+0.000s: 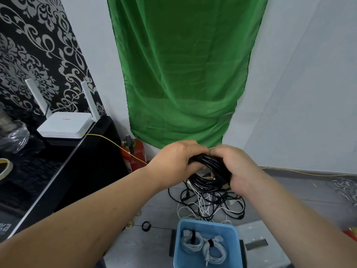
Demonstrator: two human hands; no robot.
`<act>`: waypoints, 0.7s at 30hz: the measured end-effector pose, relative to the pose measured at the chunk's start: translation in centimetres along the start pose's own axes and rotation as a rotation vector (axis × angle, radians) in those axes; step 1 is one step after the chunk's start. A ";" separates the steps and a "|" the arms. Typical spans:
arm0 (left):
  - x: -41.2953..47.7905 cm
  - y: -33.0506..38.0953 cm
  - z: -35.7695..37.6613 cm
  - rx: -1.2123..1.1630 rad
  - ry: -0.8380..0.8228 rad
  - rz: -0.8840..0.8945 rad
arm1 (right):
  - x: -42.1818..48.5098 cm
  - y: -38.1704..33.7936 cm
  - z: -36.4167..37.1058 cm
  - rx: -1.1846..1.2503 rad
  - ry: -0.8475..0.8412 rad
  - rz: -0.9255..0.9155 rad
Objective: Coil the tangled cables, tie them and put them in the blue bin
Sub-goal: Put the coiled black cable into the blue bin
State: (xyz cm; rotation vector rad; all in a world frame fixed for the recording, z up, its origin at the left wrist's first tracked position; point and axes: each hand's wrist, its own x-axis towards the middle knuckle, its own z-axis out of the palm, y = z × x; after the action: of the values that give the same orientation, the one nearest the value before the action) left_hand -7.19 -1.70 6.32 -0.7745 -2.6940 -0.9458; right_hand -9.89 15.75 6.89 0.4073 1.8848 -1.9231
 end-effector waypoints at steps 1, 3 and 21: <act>-0.1 0.0 0.0 -0.020 0.012 -0.001 | 0.0 0.0 -0.1 0.012 -0.022 0.016; -0.1 0.0 0.1 -0.052 0.017 -0.017 | 0.1 0.1 -0.2 0.010 -0.054 0.038; 0.1 -0.5 -0.1 -0.091 -0.095 -0.214 | 0.0 1.2 1.2 -0.255 0.089 -0.231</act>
State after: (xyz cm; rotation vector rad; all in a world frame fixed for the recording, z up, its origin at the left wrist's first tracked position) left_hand -7.51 -2.01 6.14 -0.5681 -2.8779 -1.1124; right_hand -9.25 14.58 5.90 0.2062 2.2878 -1.7930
